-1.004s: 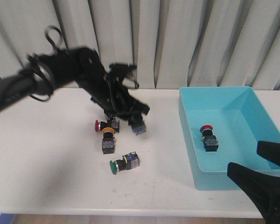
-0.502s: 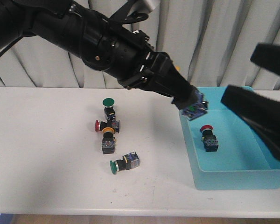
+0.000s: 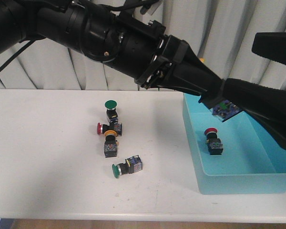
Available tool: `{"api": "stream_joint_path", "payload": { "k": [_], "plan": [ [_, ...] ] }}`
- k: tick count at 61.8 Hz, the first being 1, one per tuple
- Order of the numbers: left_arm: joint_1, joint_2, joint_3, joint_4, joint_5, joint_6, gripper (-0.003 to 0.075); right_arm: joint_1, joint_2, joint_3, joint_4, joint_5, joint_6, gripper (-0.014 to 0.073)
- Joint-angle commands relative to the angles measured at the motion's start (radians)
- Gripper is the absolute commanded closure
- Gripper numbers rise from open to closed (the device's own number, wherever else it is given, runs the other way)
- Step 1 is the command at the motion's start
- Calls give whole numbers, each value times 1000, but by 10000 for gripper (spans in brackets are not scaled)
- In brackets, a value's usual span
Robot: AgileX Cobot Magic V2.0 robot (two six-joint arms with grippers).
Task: Pick red and yellow buttons and place in box
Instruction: 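Lift the yellow button with the left gripper toward the right gripper above the box, then grasp the yellow button with the right gripper and open the left gripper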
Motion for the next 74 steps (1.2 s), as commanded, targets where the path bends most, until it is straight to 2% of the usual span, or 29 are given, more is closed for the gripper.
{"api": "stream_joint_path", "payload": {
  "k": [1,36,42,52,69,74],
  "plan": [
    [-5,-67,-24,-124,-7,14,727,-2,2,-30,29,-37,22,77],
    [-5,-118,-36,-219,-8,50,727,-2,2,-30,31,-43,57,77],
    [-5,-118,-36,-240,-8,59,727,-2,2,-30,31,-31,74,105],
    [-5,-118,-36,-244,-10,67,727,-2,2,-30,31,-23,98,256],
    [-5,-118,-36,-243,-11,74,726,-2,2,-30,32,-24,98,610],
    [-5,-118,-36,-243,-27,91,720,-2,2,-30,32,-24,98,605]
  ]
}}
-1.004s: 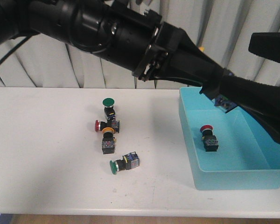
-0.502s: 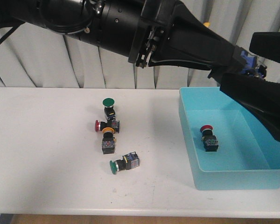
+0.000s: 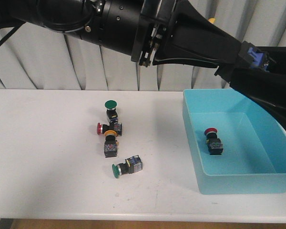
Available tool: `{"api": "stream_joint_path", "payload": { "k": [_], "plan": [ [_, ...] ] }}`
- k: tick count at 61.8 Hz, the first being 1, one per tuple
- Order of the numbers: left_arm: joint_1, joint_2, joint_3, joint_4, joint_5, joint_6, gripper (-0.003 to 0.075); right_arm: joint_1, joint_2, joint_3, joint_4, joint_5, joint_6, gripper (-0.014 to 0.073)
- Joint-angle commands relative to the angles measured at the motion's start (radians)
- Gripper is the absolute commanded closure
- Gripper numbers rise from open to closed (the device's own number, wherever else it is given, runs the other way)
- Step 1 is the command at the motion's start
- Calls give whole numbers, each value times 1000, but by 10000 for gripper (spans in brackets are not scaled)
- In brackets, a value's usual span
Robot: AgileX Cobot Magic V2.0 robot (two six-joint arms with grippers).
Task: Pick red and yellow buttons and place in box
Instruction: 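Grasp the yellow button with the right gripper and open the left gripper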
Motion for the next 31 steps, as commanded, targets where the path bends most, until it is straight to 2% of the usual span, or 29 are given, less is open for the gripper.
{"api": "stream_joint_path", "payload": {
  "k": [1,8,14,31],
  "plan": [
    [-5,-49,-31,-88,-28,6,717,-2,2,-30,51,-24,-5,604],
    [-5,-45,-31,-83,-38,7,675,-2,2,-30,51,-24,-5,603],
    [-5,-43,-31,-64,-38,4,608,-2,2,-30,51,-24,-5,603],
    [-5,-43,-31,-27,-32,-4,297,-2,2,-30,51,-37,-6,603]
  ]
}}
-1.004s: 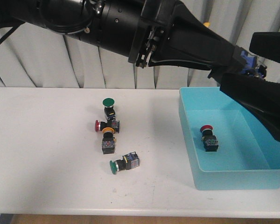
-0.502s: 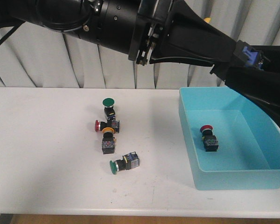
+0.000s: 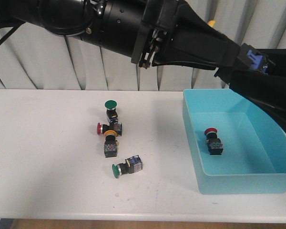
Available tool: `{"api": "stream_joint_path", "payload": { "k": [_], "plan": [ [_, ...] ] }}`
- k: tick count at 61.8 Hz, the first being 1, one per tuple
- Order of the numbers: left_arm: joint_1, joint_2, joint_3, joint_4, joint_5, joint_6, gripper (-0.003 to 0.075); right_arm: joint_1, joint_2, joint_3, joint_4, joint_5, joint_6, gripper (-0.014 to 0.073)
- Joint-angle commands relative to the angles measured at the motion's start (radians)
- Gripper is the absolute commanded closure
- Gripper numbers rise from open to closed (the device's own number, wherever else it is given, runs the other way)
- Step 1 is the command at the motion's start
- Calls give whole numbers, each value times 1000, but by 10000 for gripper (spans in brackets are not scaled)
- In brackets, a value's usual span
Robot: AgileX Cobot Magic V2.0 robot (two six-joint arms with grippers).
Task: Pick red and yellow buttons and place in box
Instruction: 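Grasp the yellow button with the right gripper and open the left gripper, then lower the yellow button into the blue box with the right gripper and release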
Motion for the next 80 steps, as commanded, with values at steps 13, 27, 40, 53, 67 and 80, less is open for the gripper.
{"api": "stream_joint_path", "payload": {
  "k": [13,27,40,53,67,80],
  "plan": [
    [-5,-43,-29,-58,-21,-9,202,-2,2,-30,65,-151,-28,603],
    [-5,-43,-29,44,-10,-9,229,-2,61,-30,56,-584,-36,601],
    [-5,-43,-29,308,-4,-16,316,-3,317,-30,-18,-647,-35,601],
    [-5,-43,-29,511,-4,-78,454,-3,665,-30,-10,-798,-31,599],
    [-5,-43,-29,593,-4,-89,581,-3,918,-56,-9,-825,-23,596],
    [-5,-43,-29,595,-4,-89,617,-3,959,-59,-4,-866,-18,503]
  ]
}}
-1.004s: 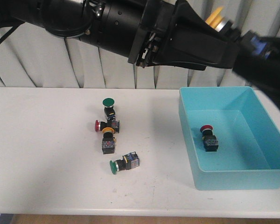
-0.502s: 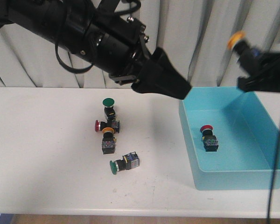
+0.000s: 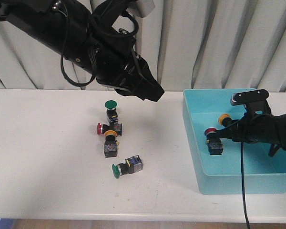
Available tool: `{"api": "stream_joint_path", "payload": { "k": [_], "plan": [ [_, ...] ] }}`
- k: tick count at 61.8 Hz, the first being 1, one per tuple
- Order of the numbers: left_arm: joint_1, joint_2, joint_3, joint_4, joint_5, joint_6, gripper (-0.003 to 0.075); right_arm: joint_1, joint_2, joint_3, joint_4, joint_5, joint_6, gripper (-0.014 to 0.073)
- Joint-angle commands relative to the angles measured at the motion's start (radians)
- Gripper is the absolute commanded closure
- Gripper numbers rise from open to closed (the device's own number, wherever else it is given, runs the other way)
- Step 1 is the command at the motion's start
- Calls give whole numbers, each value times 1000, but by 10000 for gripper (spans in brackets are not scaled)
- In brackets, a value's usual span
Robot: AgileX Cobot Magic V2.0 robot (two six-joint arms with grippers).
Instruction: Pick red and yellow buttons and place in box
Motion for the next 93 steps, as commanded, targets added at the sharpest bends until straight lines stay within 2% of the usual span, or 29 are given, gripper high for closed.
{"api": "stream_joint_path", "payload": {
  "k": [1,19,25,33,43,52,61,65,67,72,81,89,93],
  "plan": [
    [-5,-43,-29,-38,-9,-8,617,-3,-39,-34,6,-22,3,489],
    [-5,-43,-29,-38,-9,-7,616,-3,-39,-34,-2,-20,2,97],
    [-5,-42,-29,-36,-9,-7,616,-3,-43,-41,-2,-20,2,22],
    [-5,-42,-29,-20,-9,-8,616,-3,-93,-53,-1,26,2,6],
    [-5,-42,-29,29,-9,-14,616,-2,-229,-92,-1,216,9,46],
    [-5,-44,-29,131,-9,-67,616,-2,-396,-135,-1,448,45,165],
    [-5,-58,-28,241,-9,-140,616,-2,-592,-138,-10,532,51,427],
    [-5,-81,-20,245,-11,-143,616,-2,-673,-131,-17,553,45,571],
    [-5,-101,-12,241,-17,-143,616,-2,-716,-125,-20,567,41,611],
    [-5,-171,24,240,-58,-143,622,-2,-817,-97,-15,578,43,605],
    [-5,-362,185,241,-222,-158,673,-2,-980,14,-13,574,44,599],
    [-5,-582,421,242,-401,-158,728,-2,-1104,178,-20,575,44,600],
    [-5,-676,573,244,-483,-170,729,-2,-1166,266,-19,575,47,600]
  ]
}}
